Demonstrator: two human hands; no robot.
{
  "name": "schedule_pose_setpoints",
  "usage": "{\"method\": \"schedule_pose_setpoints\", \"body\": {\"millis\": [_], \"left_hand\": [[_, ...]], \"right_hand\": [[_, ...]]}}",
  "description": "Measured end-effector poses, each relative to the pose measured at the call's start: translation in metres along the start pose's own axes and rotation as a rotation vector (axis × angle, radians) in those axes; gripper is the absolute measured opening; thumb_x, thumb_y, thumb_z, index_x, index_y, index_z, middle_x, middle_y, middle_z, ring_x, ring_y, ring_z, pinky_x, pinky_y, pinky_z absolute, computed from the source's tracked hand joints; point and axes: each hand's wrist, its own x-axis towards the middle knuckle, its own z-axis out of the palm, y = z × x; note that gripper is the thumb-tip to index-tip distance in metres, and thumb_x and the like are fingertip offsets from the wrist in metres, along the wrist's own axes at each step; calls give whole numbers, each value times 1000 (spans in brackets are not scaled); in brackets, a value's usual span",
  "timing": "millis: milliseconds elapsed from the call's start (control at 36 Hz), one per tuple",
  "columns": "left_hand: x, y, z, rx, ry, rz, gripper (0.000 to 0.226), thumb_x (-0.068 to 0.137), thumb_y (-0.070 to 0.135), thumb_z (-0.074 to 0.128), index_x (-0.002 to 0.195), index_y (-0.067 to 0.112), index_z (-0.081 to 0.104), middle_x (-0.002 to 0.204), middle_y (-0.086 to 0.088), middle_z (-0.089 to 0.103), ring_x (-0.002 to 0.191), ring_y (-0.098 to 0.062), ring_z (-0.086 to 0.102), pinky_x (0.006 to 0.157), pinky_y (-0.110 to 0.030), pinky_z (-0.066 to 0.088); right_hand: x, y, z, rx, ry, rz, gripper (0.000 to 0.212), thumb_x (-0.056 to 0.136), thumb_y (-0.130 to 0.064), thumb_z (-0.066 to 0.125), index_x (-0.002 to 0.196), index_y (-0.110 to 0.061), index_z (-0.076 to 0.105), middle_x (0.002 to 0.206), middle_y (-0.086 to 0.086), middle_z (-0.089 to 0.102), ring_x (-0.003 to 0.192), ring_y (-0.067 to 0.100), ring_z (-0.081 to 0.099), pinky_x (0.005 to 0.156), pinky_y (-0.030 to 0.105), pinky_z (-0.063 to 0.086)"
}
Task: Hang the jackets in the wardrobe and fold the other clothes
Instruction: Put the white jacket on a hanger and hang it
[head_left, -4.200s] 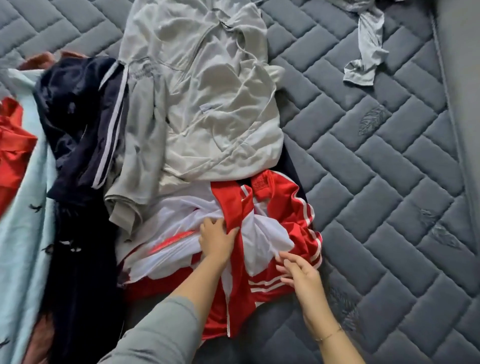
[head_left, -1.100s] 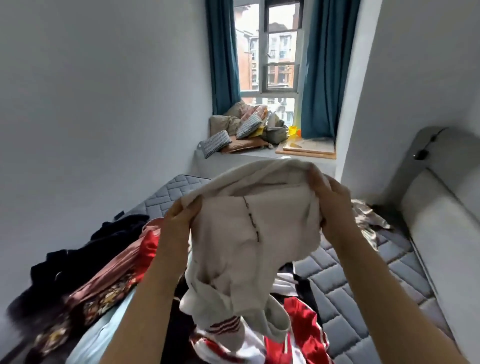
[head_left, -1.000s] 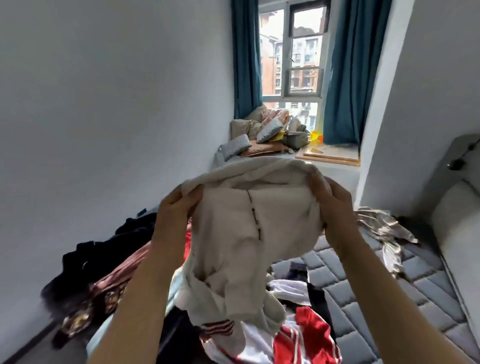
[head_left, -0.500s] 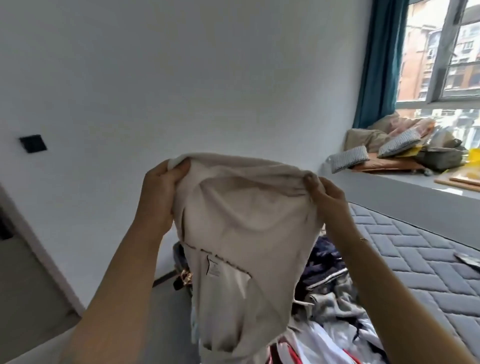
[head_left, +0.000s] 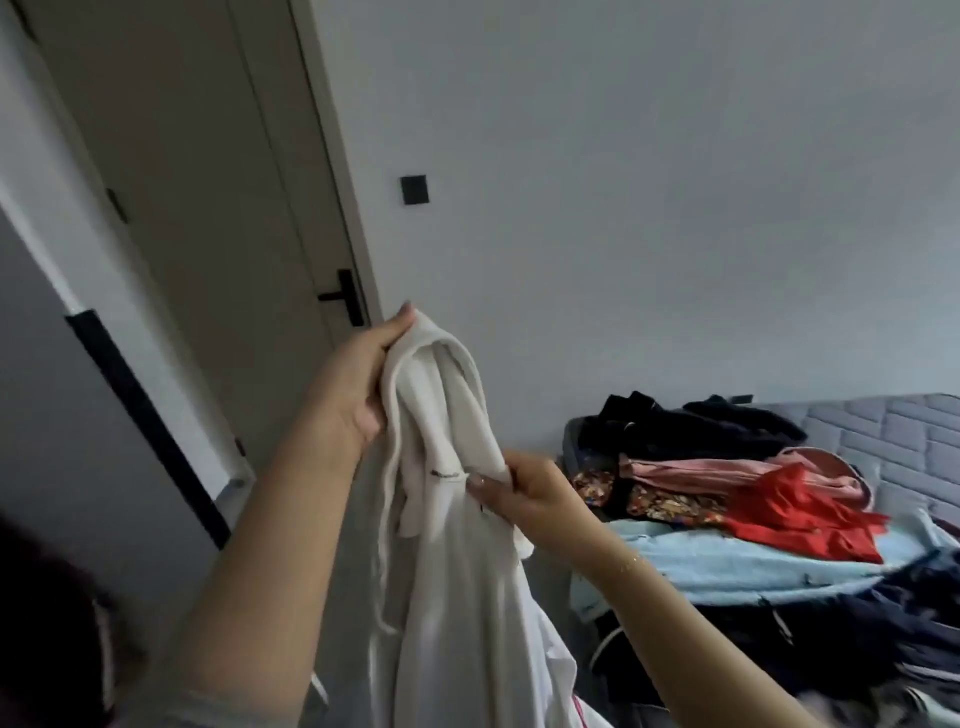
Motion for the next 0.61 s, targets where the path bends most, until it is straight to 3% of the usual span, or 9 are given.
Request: {"method": "schedule_pose_setpoints", "body": {"millis": [111,194,250,333,389,444,528,611], "left_hand": [[0,6,-104,-25,141,-74,28,92,38,58,83,13,68,77,-8,71,69,-20,70,52,-27,56],[-10,-8,-177,86,233,-144,39,88,47,59,98,13,73,95,-7,75,80,-16,73,58,-25,56],[-23,-23,-218,177,171,-206,51,77,64,60,110,26,71,109,1,73,94,-11,70,71,-27,55],[-49,-53,-260,286,39,-341,78,47,86,66,112,44,64,116,17,68,104,0,64,82,-23,50],[-64,-70,-281,375,-8,-354,88,44,80,72,120,43,50,119,23,62,106,8,60,82,-15,50],[-78,-79,-299,489,-34,-389,70,54,73,75,113,42,52,109,29,64,97,14,60,76,-7,48],[-93,-86,-337,493,123,-335,37,62,49,86,90,26,77,95,9,75,88,-6,71,71,-14,52],[-114,-77,-372,361,366,-220,54,50,49,87,94,18,78,99,-8,75,93,-23,71,76,-28,55]], "right_hand": [[30,-10,51,183,-51,41,43,83,-48,60,71,-7,54,64,-8,47,61,7,43,53,22,34],[54,-17,87,374,-38,136,38,83,-44,65,74,-8,62,72,5,55,69,17,52,62,30,42],[72,-20,111,465,-30,178,29,88,-38,66,77,-11,69,76,8,65,73,21,61,64,31,50],[96,-25,151,512,-81,204,26,94,-30,60,77,-17,74,79,6,73,73,18,70,61,26,53],[111,-30,179,495,-90,223,25,95,-29,59,82,-14,74,83,10,73,77,21,70,64,28,55],[124,-32,206,481,-74,226,27,95,-28,58,81,-8,71,81,13,70,75,23,67,64,30,55],[143,-30,242,468,-75,237,30,96,-28,57,79,-3,62,71,11,63,65,21,60,58,28,51],[160,-22,268,451,-119,261,37,95,-27,58,60,-15,58,58,2,58,53,14,55,47,22,46]]}}
